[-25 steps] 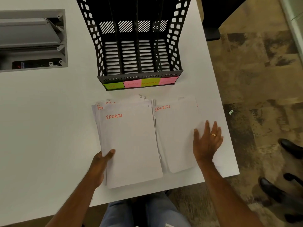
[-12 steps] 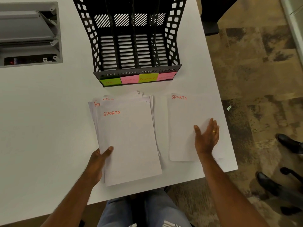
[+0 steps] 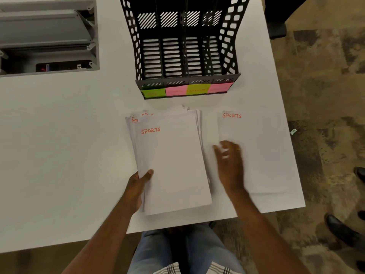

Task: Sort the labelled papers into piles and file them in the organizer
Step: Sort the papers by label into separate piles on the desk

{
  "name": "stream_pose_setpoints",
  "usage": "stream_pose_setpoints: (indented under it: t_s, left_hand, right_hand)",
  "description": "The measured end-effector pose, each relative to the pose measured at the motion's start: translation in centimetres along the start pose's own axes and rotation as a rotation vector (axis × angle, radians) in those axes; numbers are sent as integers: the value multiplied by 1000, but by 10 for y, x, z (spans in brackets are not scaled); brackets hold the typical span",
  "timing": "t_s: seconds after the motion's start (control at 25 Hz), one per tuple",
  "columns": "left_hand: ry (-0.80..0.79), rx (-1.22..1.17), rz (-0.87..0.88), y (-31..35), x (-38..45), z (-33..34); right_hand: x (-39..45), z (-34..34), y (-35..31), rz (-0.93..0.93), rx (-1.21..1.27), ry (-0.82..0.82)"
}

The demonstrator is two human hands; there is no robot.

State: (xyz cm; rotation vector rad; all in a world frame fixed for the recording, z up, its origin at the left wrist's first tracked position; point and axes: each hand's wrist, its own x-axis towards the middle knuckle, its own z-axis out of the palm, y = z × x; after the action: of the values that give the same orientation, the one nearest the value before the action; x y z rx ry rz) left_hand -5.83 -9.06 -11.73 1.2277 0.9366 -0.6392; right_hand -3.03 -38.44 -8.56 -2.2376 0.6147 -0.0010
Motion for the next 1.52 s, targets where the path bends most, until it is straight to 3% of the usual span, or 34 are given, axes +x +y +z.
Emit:
stream_pose_setpoints:
  t_s: [0.12, 0.24, 0.44, 0.6, 0.76, 0.84, 1.04, 1.16, 1.24, 1.32, 1.44, 1.52]
  left_hand:
    - [-13, -3, -1, -1, -2, 0]
    - [-29, 0, 7, -2, -4, 2]
    - [-31, 0, 21, -4, -5, 1]
    - [12, 18, 35, -4, -4, 5]
    - [20, 20, 49, -6, -2, 5]
    - [30, 28, 56, -8, 1, 1]
    - [18, 30, 61, -14, 11, -2]
    - [31, 40, 49, -14, 12, -1]
    - [39, 41, 44, -13, 10, 0]
    - [23, 35, 40, -11, 7, -3]
    - [23, 34, 32, -11, 3, -16]
    - [48, 32, 39, -12, -3, -33]
  right_hand:
    - [-27, 35, -25, 202, 2, -275]
    - [-30, 40, -21, 321, 139, -253]
    - [-25, 23, -15, 132, -25, -257]
    - [-7, -15, 8, -89, -176, 33]
    - [31, -75, 52, 41, -234, 233]
    - [39, -87, 70, 107, -289, 221]
    - [47, -83, 89, 45, -594, 179]
    - [43, -72, 74, 7, -493, 285]
    - [26, -48, 50, -118, -174, 208]
    - [0, -12, 13, -42, 93, -15]
    - [-30, 38, -28, 214, 122, -338]
    - [-43, 58, -38, 278, 150, -353]
